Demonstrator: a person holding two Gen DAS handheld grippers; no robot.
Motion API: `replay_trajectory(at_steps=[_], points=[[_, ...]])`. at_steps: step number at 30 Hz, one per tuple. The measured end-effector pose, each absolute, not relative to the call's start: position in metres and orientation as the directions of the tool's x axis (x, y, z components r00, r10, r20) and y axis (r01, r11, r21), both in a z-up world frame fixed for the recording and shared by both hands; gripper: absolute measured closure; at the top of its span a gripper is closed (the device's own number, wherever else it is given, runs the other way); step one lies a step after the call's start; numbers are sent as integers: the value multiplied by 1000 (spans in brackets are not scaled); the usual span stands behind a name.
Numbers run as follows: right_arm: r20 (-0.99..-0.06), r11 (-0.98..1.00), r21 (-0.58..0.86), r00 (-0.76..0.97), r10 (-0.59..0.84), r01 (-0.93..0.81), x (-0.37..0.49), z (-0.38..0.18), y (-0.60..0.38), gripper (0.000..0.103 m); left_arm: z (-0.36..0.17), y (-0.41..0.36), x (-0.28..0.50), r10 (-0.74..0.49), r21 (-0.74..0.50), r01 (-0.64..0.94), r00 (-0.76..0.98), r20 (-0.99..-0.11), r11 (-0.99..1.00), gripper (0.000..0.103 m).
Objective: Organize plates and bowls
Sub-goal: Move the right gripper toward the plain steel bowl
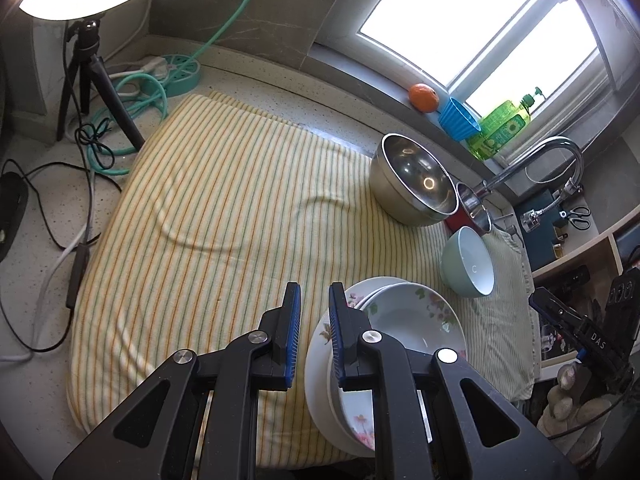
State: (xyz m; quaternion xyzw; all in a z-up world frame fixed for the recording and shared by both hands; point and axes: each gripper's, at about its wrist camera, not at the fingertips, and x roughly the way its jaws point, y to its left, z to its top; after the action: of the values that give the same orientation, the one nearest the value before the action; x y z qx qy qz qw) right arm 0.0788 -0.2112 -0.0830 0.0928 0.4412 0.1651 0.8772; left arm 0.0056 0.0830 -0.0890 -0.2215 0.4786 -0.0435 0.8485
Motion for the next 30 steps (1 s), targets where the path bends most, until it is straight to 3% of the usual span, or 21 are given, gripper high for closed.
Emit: replay_trajectory(at_steps=[5, 15, 20, 30], points=[[-769, 946, 241, 552, 321, -216, 89, -68, -216, 61, -79, 71, 14, -303, -441, -126, 560, -771, 888, 90], [-761, 939, 245, 553, 340, -240, 119, -51, -239, 61, -68, 41, 43, -347, -480, -92, 575, -741, 873, 90], [-757, 910, 332, 506, 414, -249, 146, -52, -247, 61, -65, 30, 60, -360, -498, -90, 583, -728, 862, 90], [-774, 892, 371, 445, 450, -257, 203, -66, -241, 62, -65, 19, 103, -330, -471, -103, 584, -742, 876, 90]])
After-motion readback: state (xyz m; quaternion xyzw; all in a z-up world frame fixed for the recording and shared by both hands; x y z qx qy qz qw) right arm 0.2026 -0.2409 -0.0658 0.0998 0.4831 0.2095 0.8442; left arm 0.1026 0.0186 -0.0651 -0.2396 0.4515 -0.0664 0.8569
